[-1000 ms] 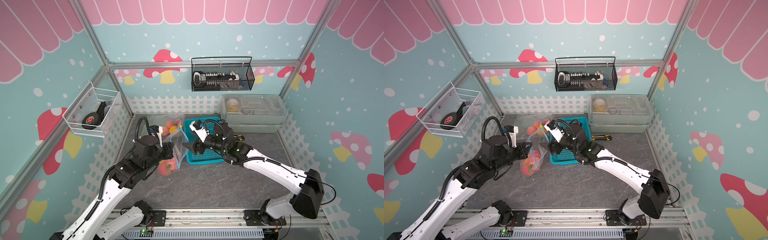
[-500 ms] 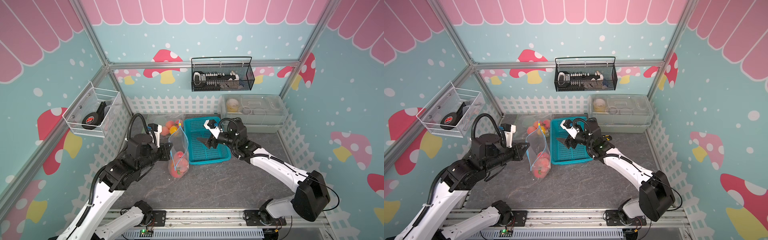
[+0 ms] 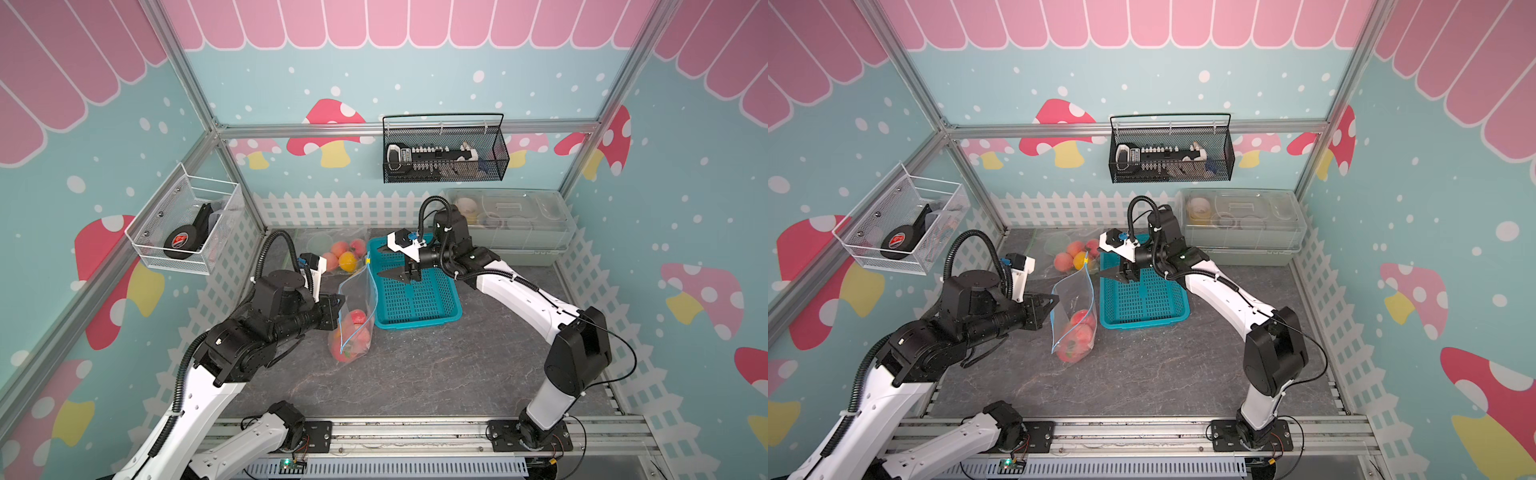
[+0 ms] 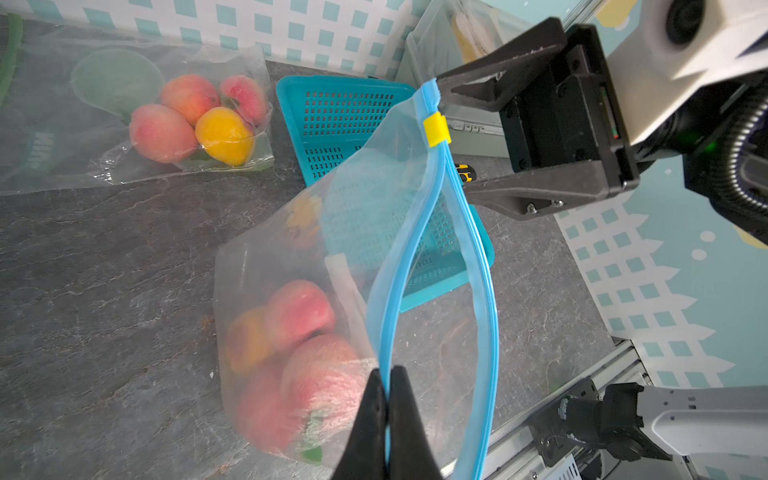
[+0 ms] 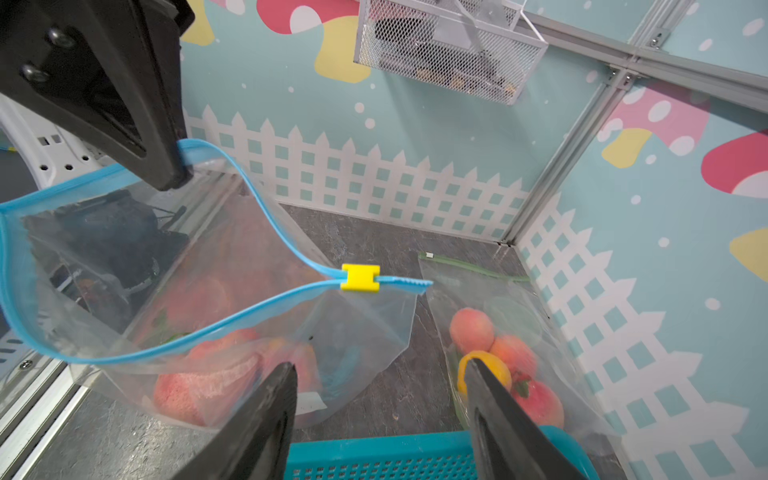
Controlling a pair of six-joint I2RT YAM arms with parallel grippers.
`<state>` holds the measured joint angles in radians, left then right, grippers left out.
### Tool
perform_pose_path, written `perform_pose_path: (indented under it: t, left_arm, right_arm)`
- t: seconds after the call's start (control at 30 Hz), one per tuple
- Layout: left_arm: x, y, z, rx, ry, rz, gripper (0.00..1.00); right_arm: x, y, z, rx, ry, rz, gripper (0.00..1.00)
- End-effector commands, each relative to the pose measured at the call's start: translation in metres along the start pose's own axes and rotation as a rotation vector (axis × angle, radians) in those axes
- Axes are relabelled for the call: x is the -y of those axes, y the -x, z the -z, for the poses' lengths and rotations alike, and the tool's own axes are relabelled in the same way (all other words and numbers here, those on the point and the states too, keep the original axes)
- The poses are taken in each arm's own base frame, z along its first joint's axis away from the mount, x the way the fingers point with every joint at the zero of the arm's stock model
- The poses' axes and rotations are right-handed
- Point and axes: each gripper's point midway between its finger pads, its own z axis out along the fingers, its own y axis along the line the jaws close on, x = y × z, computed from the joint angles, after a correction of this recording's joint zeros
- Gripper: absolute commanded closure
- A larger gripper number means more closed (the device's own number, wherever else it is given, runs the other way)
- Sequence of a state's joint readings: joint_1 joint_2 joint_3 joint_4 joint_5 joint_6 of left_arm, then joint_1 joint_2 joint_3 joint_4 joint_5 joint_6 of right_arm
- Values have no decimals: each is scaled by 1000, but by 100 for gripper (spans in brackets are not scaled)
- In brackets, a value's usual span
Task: Place the peach in a zip-top bag and seal the zipper
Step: Zip the zipper on the zipper food storage bag.
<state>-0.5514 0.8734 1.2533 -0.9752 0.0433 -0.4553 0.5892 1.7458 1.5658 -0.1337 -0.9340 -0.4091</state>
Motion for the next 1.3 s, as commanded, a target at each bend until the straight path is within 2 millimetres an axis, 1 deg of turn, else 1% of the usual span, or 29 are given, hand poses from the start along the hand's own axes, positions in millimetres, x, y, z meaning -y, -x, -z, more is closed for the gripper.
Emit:
perform_pose_path:
  t: [0.0,0.17,0.2,0.23,0.33,0.6,0.77,0.83,0.9,1.03,1.07,1.27]
  left_arm:
    - [4,1,13,3,-15,-30,100]
    - [4,0,13,2,-19,-28,100]
    - [5,0,13,1,-20,-29,100]
    - [5,0,13,1,-21,-30,100]
    - [4,0,13,-1,-20,-30,100]
    - [4,0,12,0,-16,-32,100]
    - [3,0,12,0,-12,-32,100]
    - [2,-1,11,-1,-8,-34,100]
    - [1,0,11,1,-2,-33,100]
    - [-2,4,15,25,15,-30,100]
    - [-2,4,16,29,17,-31,100]
    - [-6,8,21,57,40,-35,100]
  right_arm:
    - [-16,0,-7,16,128,22,36]
    - [-14,5,-12,12,207,25,38]
    - [-15,9,-11,15,210,34,37]
    - [-12,-3,-18,4,224,11,37]
    - [-11,-2,-21,7,243,11,37]
    - [-20,7,-26,37,312,15,36]
    - [-24,8,-31,20,317,33,36]
    - [-26,10,-31,24,328,35,37]
    - [-29,11,-32,19,334,33,44]
    - [-31,8,-30,1,336,24,64]
    - [-31,8,-30,-2,333,25,67]
    - [-33,11,-26,-5,328,24,81]
